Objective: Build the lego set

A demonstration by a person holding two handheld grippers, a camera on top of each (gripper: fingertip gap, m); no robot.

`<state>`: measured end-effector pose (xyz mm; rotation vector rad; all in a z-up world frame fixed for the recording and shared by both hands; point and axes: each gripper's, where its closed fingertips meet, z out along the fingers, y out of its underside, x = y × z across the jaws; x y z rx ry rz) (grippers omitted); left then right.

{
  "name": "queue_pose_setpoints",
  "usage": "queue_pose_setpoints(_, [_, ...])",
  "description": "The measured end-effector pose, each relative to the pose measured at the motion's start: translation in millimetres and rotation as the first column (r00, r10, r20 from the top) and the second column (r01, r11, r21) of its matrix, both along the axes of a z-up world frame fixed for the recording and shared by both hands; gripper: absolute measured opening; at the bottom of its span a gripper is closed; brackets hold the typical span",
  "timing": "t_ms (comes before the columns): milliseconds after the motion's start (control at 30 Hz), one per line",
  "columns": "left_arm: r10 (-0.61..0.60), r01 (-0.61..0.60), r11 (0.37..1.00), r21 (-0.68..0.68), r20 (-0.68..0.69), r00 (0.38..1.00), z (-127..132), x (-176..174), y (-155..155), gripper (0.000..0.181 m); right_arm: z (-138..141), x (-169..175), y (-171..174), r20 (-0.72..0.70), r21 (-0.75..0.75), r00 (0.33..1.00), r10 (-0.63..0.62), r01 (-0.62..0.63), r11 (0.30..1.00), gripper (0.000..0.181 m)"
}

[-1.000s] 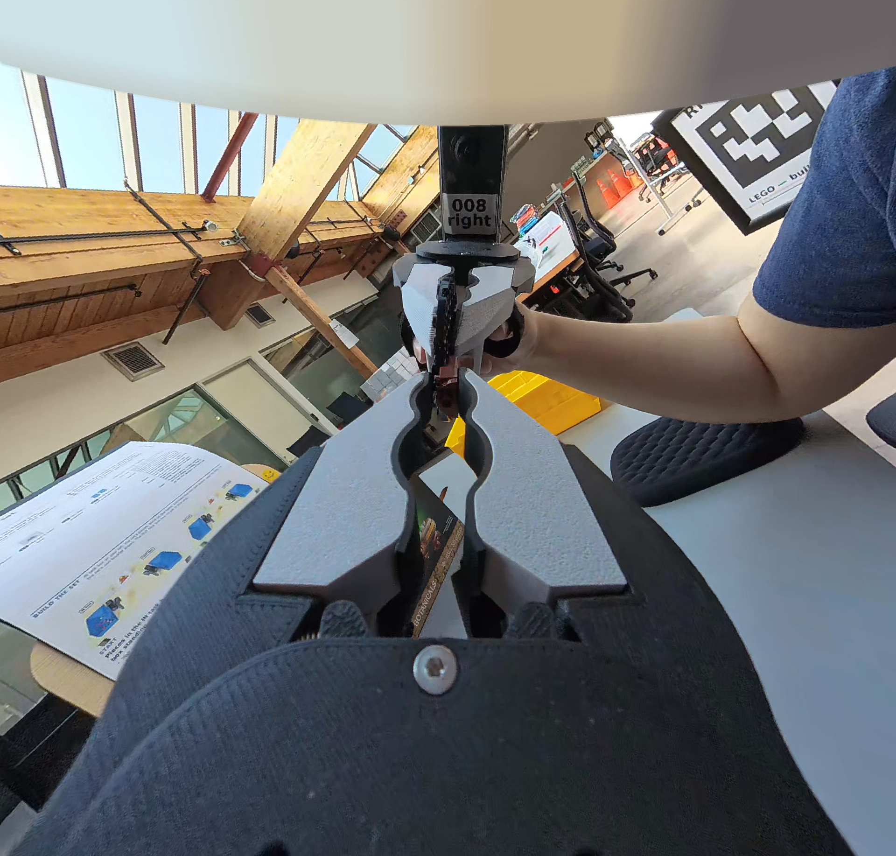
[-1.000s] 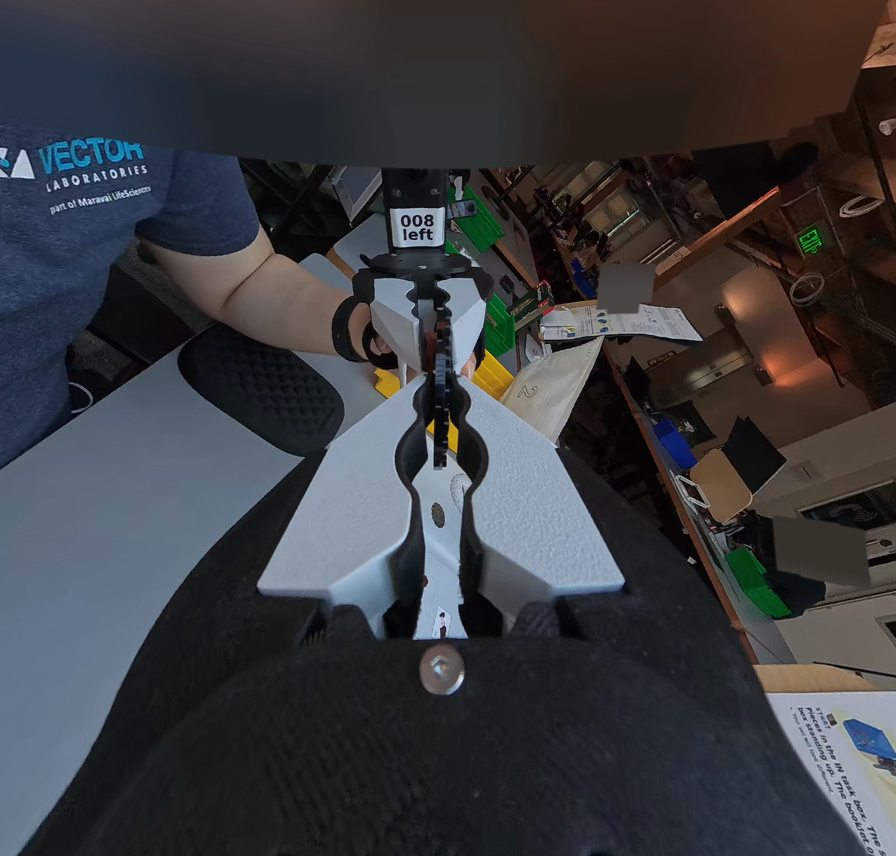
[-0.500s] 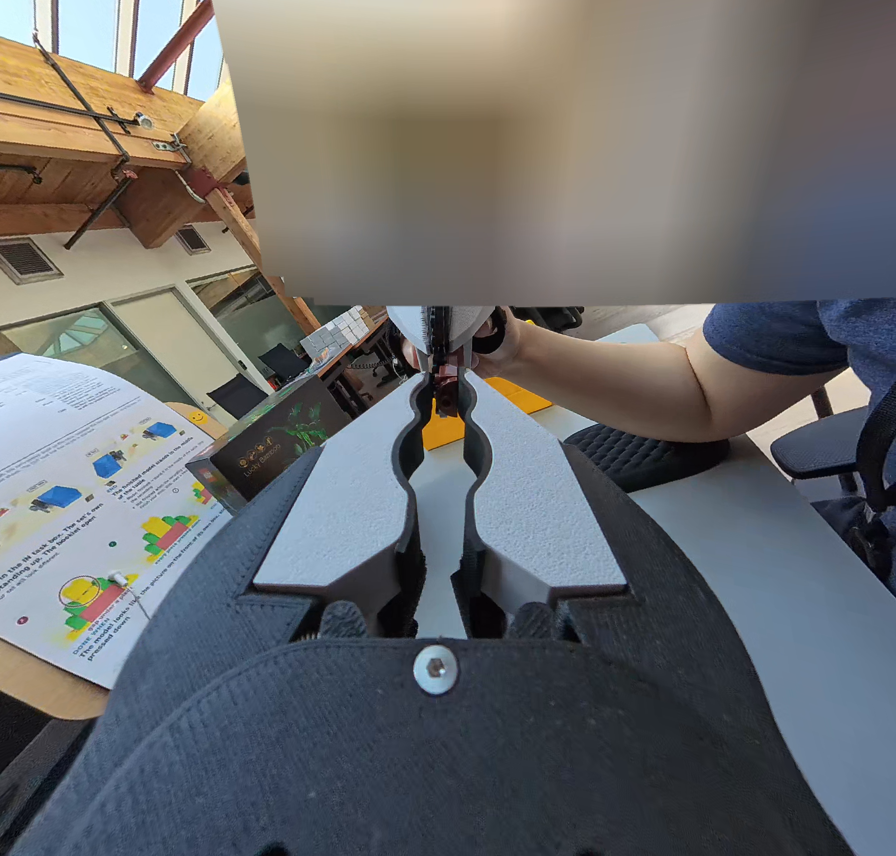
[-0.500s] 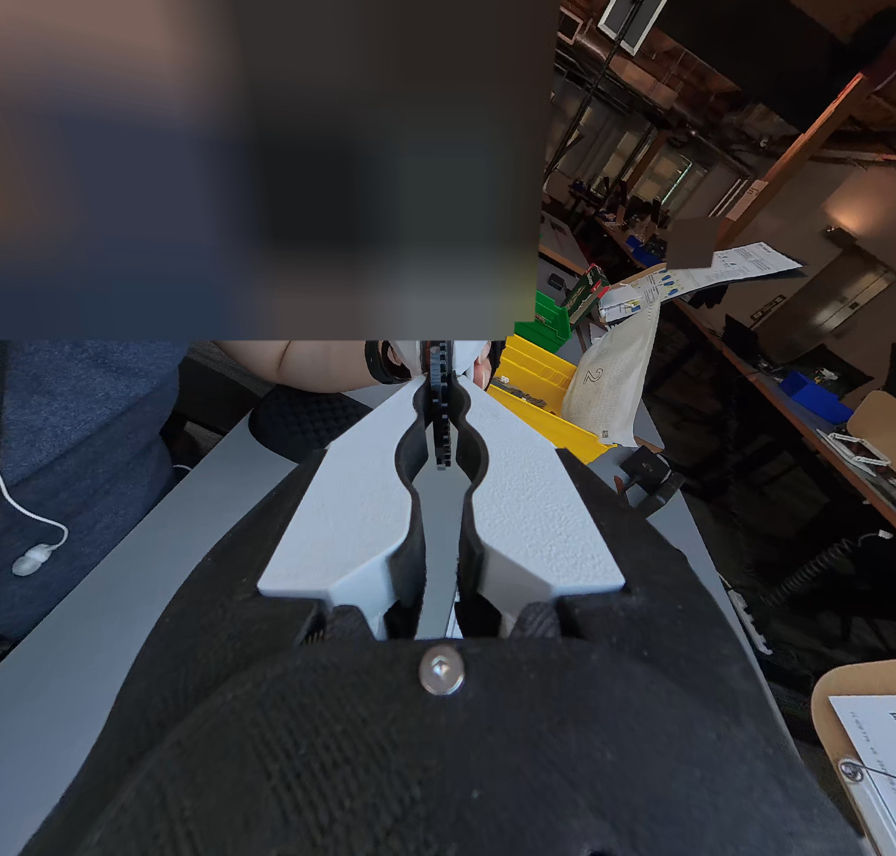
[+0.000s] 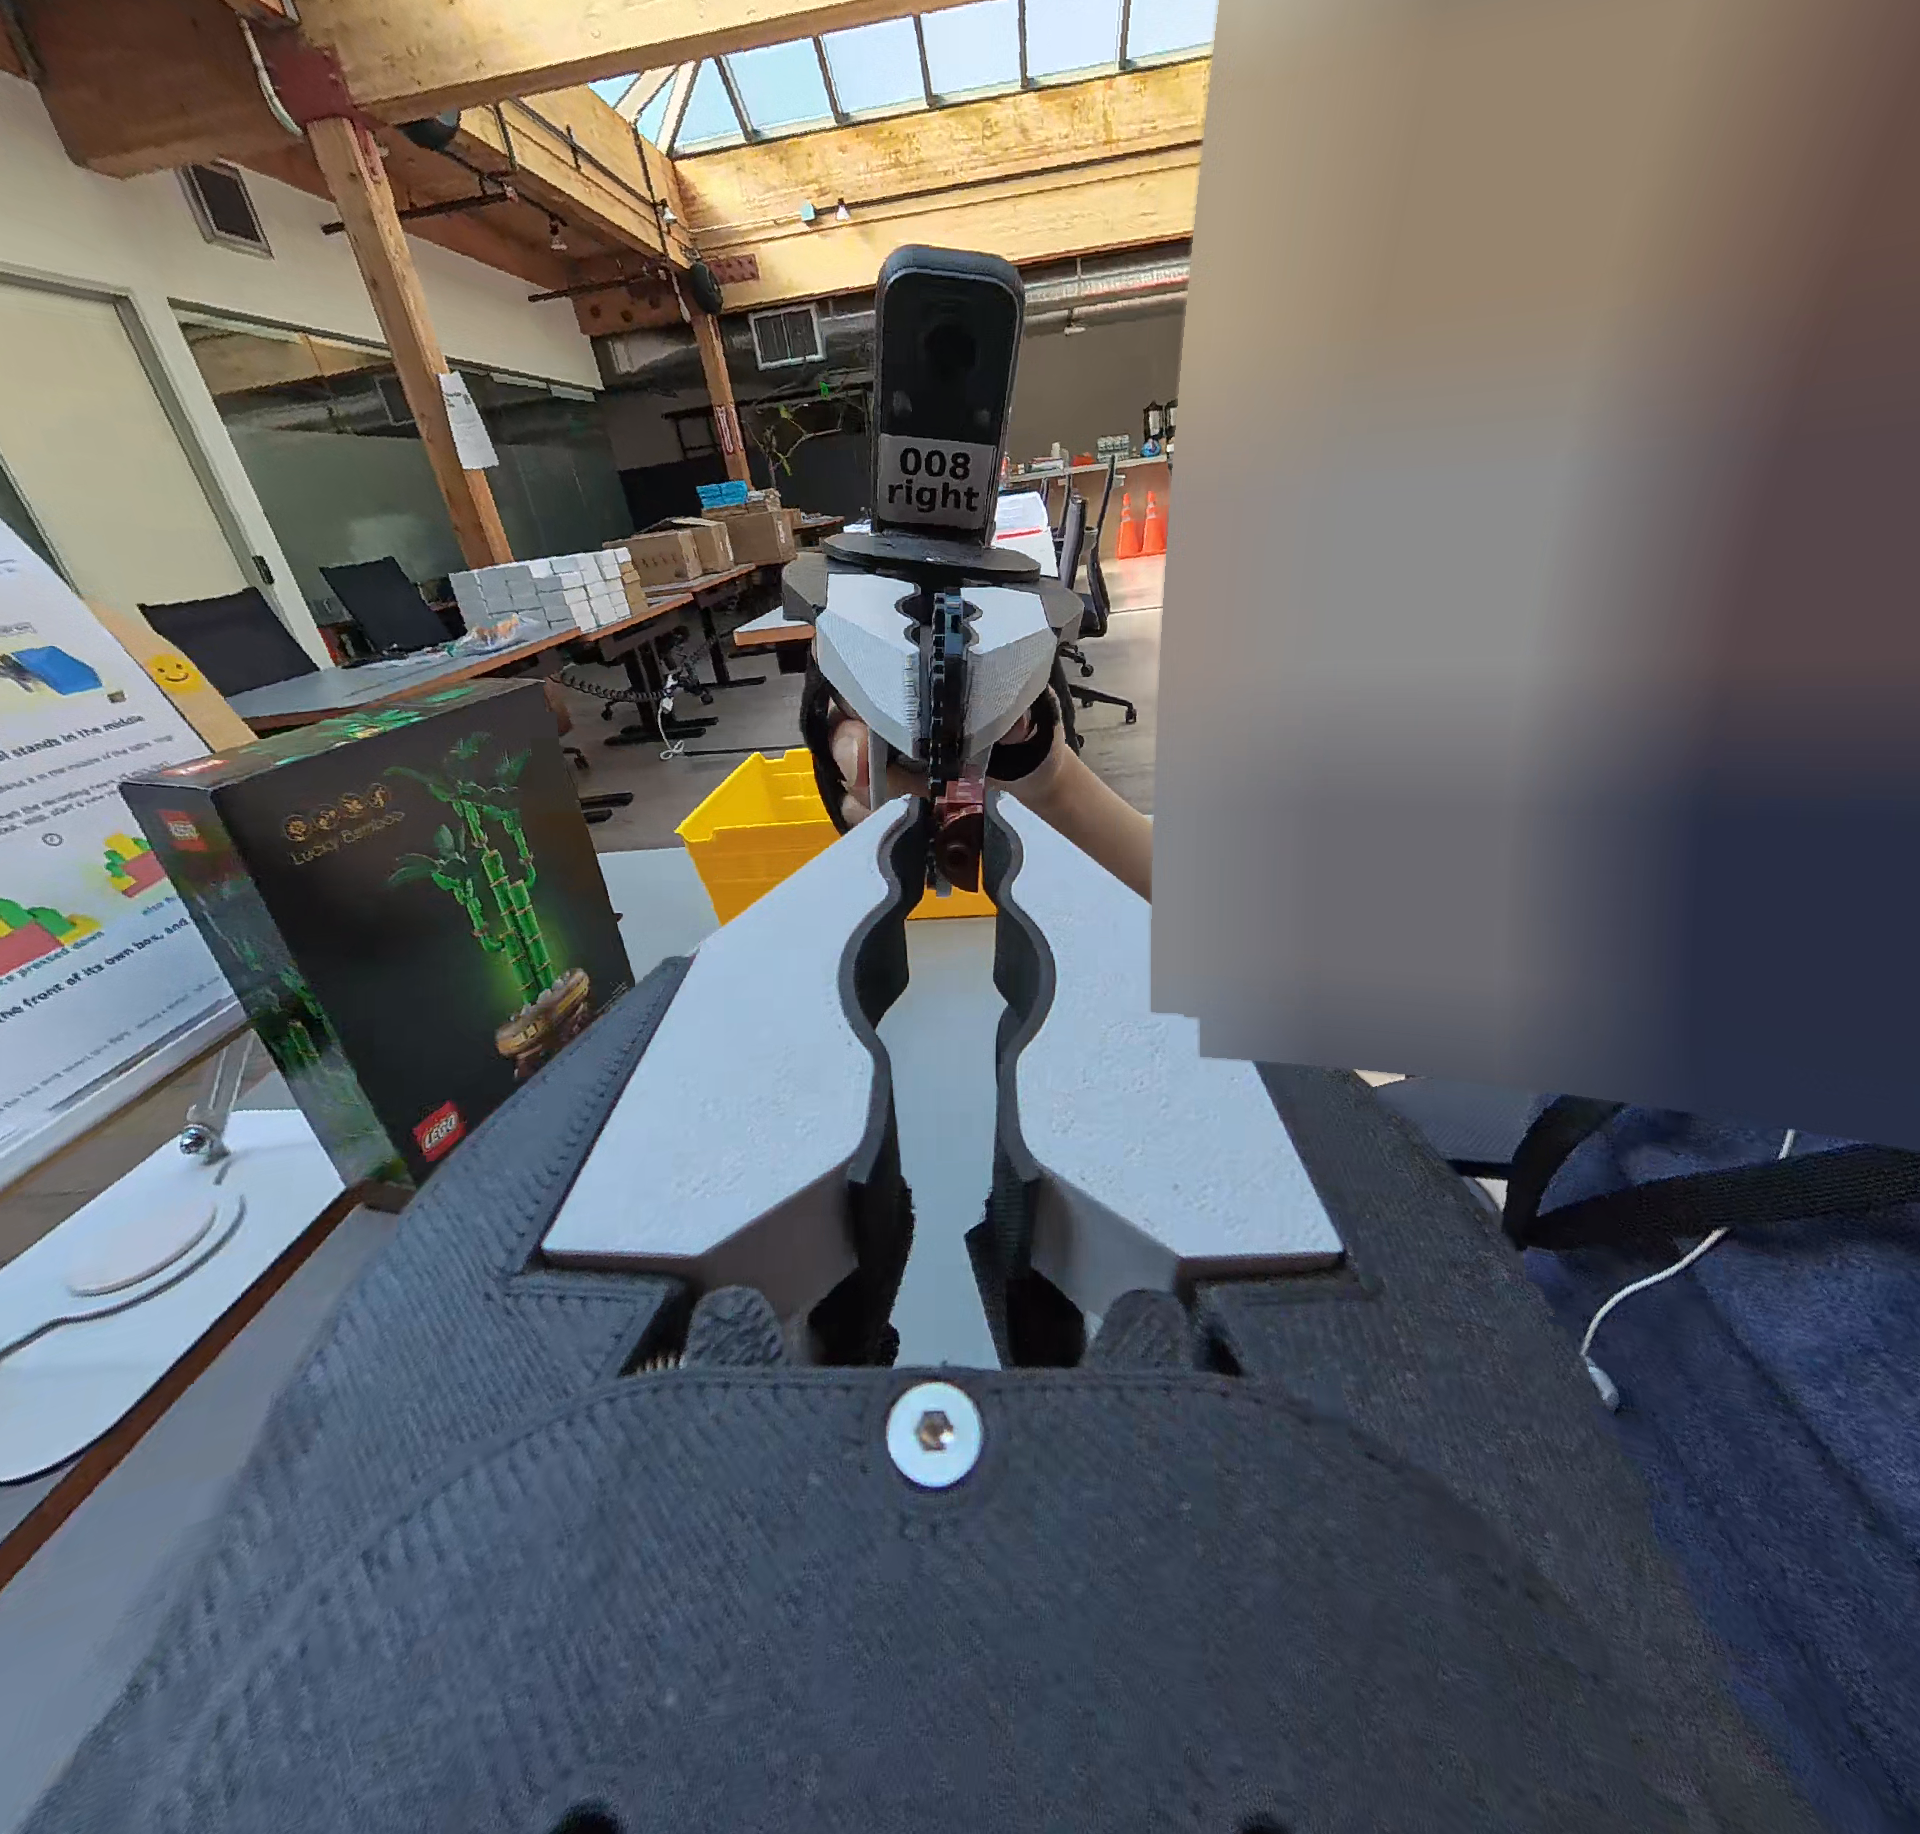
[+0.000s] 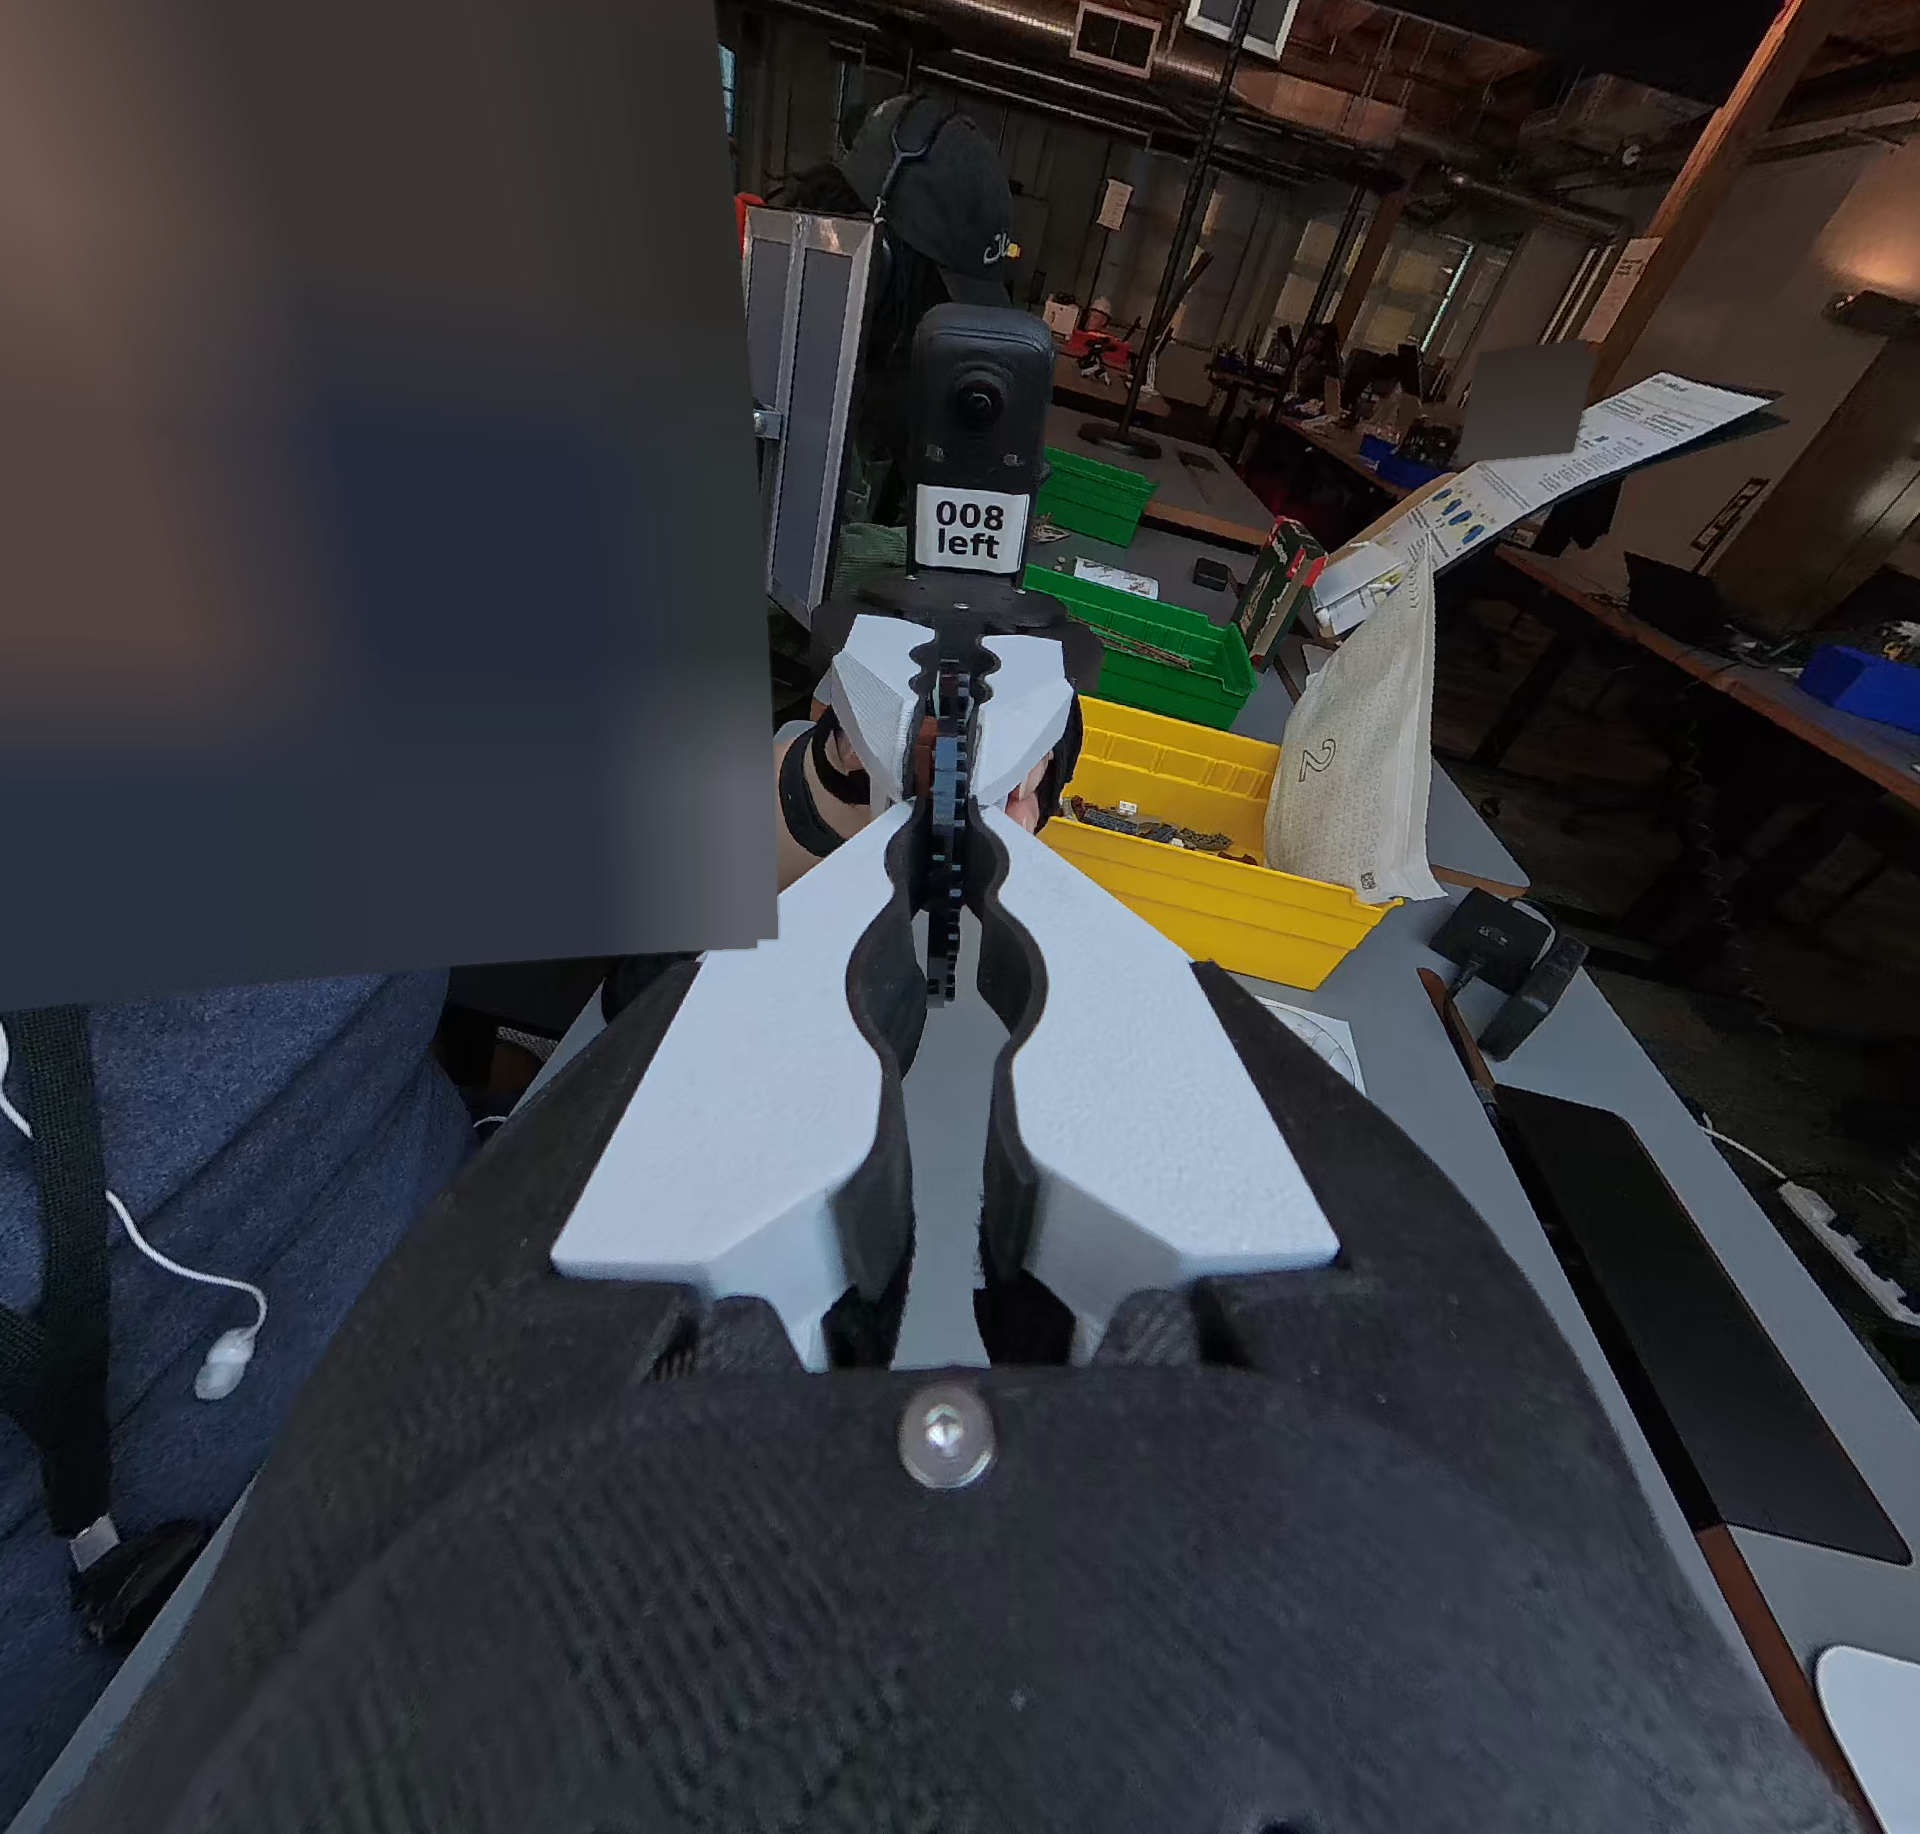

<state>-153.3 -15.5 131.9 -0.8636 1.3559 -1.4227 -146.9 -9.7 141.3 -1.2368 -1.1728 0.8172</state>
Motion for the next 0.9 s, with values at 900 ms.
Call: queue_pose_setpoints(900, [0.156, -0.139, 0.810, 0.570, 0.019, 0.988, -24.3, -3.2, -20.5, 0.007, -21.7, -7.8, -26.6, 0.210, 0.543, 0.977, -0.025, -0.095, 0.834, 0.004])
